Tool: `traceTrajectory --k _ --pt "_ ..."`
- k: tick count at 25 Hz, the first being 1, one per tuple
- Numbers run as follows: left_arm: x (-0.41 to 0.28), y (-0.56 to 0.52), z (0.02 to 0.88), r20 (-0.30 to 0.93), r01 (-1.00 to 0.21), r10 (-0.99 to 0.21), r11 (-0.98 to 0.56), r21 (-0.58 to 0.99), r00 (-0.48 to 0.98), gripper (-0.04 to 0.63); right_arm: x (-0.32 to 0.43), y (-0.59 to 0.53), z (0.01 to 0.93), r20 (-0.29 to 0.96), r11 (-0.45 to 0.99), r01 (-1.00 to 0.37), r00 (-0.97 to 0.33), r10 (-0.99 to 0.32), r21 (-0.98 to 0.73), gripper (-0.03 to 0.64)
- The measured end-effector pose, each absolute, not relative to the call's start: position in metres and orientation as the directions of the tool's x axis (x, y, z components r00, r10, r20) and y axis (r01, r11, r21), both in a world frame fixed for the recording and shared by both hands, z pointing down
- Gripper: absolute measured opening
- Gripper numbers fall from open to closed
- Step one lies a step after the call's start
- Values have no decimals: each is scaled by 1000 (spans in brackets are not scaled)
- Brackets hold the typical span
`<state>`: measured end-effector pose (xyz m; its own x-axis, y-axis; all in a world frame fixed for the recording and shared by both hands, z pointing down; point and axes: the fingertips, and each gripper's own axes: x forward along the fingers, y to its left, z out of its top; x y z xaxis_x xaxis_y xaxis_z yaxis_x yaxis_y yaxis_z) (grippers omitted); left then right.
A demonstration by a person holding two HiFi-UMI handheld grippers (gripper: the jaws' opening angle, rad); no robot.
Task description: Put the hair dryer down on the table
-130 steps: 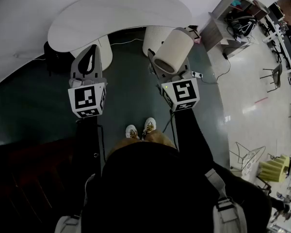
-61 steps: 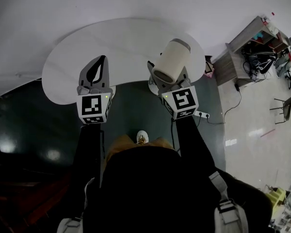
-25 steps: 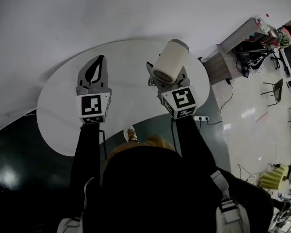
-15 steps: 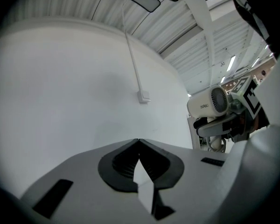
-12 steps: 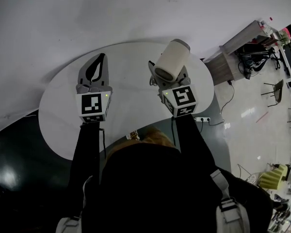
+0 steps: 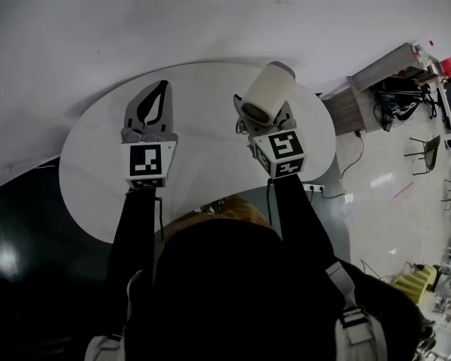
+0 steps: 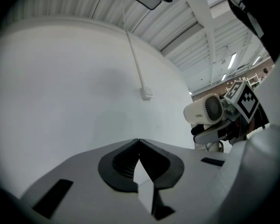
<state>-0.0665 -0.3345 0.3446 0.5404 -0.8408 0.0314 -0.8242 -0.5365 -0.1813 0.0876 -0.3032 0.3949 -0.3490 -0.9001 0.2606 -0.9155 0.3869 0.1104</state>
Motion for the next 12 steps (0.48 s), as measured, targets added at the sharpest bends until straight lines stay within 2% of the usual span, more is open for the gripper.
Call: traceTrajectory --k 6,12 --pt "-65 -330 354 27 -803 -823 -560 -204 567 14 58 -304 434 406 529 -836 -436 -803 147 212" --pt "-72 -324 359 33 -813 -831 -551 -188 556 14 25 -292 497 588 703 -683 -492 -642 197 212"
